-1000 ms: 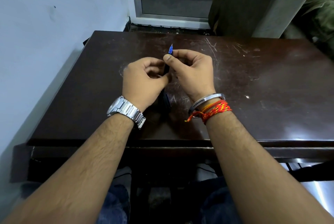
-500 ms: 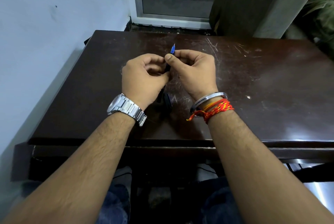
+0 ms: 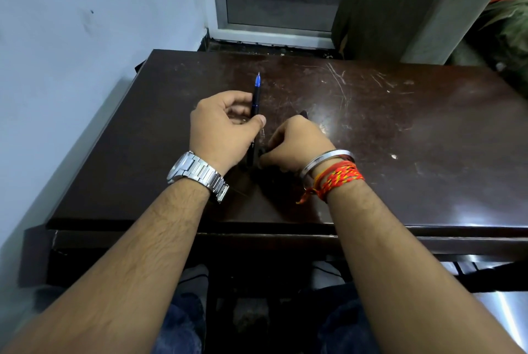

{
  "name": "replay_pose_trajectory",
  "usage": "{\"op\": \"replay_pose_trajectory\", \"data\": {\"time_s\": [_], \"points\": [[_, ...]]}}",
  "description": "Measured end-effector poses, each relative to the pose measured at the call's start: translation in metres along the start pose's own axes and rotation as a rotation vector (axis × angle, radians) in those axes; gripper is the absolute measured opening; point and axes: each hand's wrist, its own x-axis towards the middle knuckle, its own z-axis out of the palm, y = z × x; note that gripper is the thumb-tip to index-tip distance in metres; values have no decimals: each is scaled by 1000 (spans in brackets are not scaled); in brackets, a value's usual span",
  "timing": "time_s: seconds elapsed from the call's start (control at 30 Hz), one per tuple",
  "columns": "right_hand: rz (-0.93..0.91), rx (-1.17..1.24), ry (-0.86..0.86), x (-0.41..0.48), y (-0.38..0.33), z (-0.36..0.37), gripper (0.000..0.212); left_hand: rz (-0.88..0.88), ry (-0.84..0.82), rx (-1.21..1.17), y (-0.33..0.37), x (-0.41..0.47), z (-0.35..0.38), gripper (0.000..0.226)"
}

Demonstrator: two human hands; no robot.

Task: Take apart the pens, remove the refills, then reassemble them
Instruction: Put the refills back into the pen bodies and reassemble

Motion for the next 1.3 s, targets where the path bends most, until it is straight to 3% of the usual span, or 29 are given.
{"op": "replay_pose_trajectory", "data": {"time_s": [0.07, 0.13, 0.23, 0.33, 0.47, 1.13, 1.3], "points": [[-3, 19, 43, 0, -1, -1, 23, -5, -15, 0, 1, 0, 0, 32], [-35, 127, 234, 0, -2, 0, 25, -21, -24, -15, 2, 0, 0, 31], [-74, 399, 559, -2, -7, -6, 15, -34, -64, -39, 3, -1, 1, 30], [-80, 728, 684, 3, -9, -13, 22, -22, -157, -29, 6, -4, 3, 28], [-223, 1076, 629, 5, -13, -14, 31, 7, -238, -41, 8, -6, 3, 25], [-298, 1195, 539, 1, -15, -15, 32, 51, -269, 36, 9, -7, 4, 29], [-305, 1116, 425, 2, -16, -8, 34, 16, -209, -6, 7, -6, 5, 39]]}}
